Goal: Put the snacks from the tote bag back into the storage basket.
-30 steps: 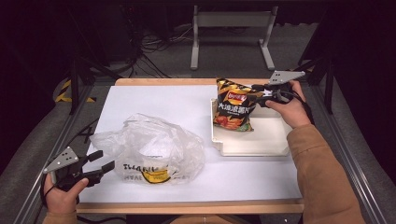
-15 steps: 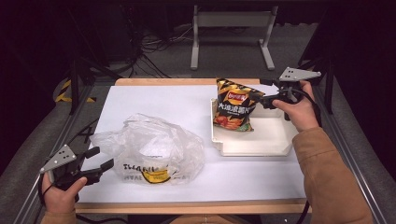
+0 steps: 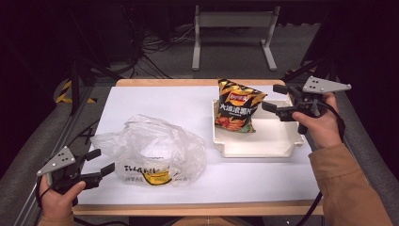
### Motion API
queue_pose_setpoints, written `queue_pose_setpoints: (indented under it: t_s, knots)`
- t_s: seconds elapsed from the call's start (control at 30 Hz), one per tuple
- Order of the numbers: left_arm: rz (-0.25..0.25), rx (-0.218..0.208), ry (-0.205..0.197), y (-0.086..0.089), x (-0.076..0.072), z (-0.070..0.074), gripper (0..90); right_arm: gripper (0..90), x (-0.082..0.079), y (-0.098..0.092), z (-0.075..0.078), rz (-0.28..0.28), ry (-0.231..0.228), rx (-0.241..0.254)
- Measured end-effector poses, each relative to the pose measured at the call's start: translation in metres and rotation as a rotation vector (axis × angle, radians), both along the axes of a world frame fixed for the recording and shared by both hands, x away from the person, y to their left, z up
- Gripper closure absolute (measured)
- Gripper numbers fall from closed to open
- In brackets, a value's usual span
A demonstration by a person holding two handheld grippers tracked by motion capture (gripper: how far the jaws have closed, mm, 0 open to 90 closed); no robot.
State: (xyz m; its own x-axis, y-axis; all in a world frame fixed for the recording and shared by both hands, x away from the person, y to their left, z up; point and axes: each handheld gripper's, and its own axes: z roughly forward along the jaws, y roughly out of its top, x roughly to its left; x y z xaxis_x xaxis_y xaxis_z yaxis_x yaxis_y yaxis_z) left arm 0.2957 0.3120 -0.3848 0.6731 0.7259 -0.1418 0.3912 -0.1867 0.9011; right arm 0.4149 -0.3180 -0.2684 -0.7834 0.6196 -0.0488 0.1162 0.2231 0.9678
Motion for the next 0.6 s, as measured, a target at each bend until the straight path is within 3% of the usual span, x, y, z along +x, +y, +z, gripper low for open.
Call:
queue_pose_setpoints:
  t_s: [0.23,0.37,0.53,0.6]
  knots:
    - [-0.019,-0.005,-0.001,-0.002,0.0,0.0,21.8,20.1,-0.031,-0.014,-0.006,-0.001,0.006,0.011]
    - [-0.027,-0.016,0.0,-0.001,0.001,0.0,22.6,20.1,-0.041,-0.02,-0.009,-0.003,0.008,0.018]
    - [-0.04,-0.019,-0.001,-0.002,0.0,0.0,22.3,20.1,-0.055,-0.029,-0.021,-0.052,0.016,-0.034]
    - [-0.042,-0.022,0.001,-0.001,0.0,0.0,22.0,20.1,-0.061,-0.031,-0.026,-0.058,0.018,-0.034]
